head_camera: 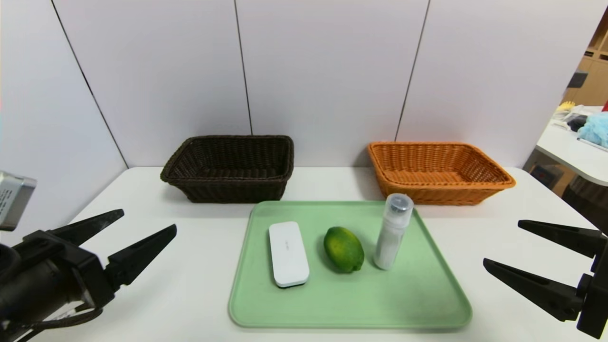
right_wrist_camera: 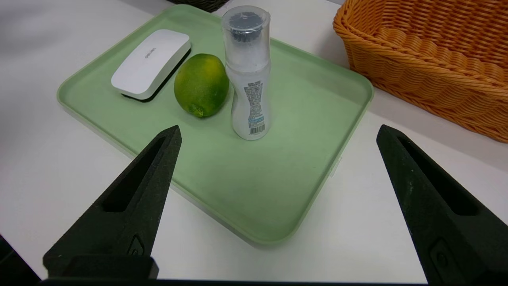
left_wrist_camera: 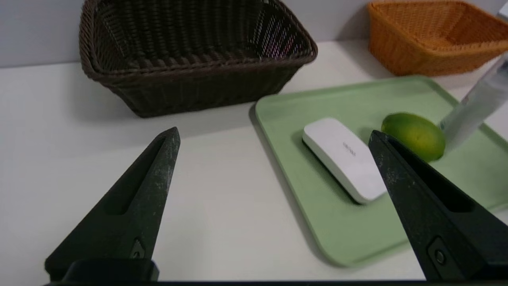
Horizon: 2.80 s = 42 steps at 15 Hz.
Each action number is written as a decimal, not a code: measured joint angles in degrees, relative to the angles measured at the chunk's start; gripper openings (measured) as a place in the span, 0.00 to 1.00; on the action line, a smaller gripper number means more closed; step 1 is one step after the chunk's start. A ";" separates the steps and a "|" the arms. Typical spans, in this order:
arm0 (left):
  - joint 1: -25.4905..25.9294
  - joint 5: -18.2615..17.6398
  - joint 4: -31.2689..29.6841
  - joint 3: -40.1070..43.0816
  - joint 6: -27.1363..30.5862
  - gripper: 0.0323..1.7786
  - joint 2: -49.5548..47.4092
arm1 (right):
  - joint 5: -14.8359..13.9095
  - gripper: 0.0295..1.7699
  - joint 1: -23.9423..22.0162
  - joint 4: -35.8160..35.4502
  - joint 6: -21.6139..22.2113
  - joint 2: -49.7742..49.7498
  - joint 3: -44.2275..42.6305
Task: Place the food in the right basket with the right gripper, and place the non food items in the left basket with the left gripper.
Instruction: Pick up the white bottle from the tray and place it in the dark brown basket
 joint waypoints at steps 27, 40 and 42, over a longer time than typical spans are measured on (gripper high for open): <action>-5.77 4.58 -6.06 4.53 1.35 0.95 11.85 | 0.29 0.96 8.36 -42.78 0.52 33.77 5.56; -5.74 4.57 -6.08 5.89 1.68 0.95 11.33 | 0.00 0.69 5.96 -57.52 -0.72 49.65 3.22; -5.77 4.58 -6.06 6.02 1.71 0.95 11.33 | 0.02 0.54 6.05 -57.49 -0.78 49.81 3.17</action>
